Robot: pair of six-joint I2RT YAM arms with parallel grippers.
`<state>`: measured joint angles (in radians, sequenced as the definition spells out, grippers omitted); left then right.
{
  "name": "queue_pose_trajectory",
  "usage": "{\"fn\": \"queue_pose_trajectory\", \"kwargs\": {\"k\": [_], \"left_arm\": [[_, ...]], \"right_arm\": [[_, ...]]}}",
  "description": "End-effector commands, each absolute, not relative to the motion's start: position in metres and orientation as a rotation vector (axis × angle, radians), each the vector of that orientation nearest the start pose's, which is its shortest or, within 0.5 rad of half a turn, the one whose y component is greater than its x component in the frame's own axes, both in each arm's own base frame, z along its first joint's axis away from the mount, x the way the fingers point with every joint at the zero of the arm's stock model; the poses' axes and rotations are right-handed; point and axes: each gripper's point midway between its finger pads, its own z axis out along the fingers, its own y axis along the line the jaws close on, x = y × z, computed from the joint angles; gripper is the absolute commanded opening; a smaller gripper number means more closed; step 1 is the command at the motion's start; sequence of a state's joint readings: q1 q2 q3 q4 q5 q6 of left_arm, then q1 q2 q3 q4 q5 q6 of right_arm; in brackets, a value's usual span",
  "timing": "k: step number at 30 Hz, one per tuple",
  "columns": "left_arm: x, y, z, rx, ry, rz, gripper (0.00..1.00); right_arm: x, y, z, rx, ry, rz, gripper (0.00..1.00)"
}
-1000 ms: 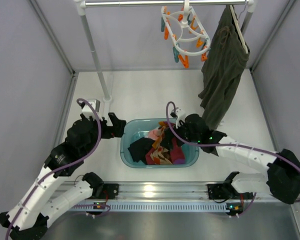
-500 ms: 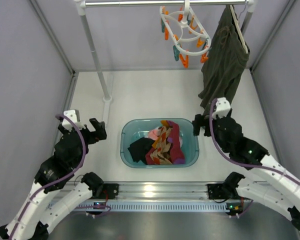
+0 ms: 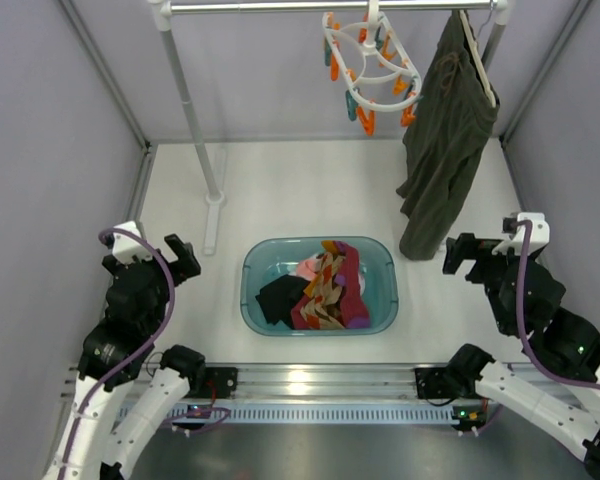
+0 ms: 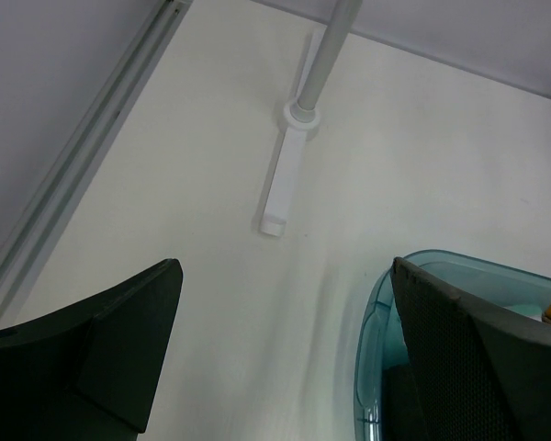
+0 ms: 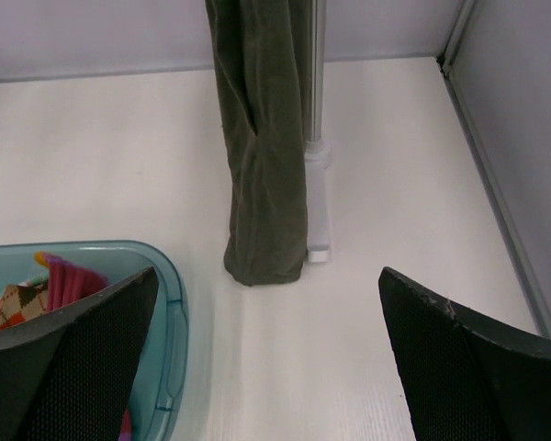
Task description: Remove the socks clipped to the hanger
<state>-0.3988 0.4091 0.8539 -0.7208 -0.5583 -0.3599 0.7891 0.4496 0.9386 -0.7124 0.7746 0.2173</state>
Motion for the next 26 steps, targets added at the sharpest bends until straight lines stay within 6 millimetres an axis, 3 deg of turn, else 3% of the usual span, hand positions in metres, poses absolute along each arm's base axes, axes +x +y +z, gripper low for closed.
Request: {"fn": "queue_pose_trajectory", "kwargs": {"k": [1,26], "left_arm": [[0.21,-0.004,0.281,-0.308,1.762,-0.059,0.99],[0.207,-0.005,0.281,-0.301,1.753,-0.073,0.99]], "right_arm": [[0.19,0.021,0.307,0.041,1.745,-0.003,1.0],[0.195,0.023,0.294,0.028,1.768,-0.051,0.99]]}}
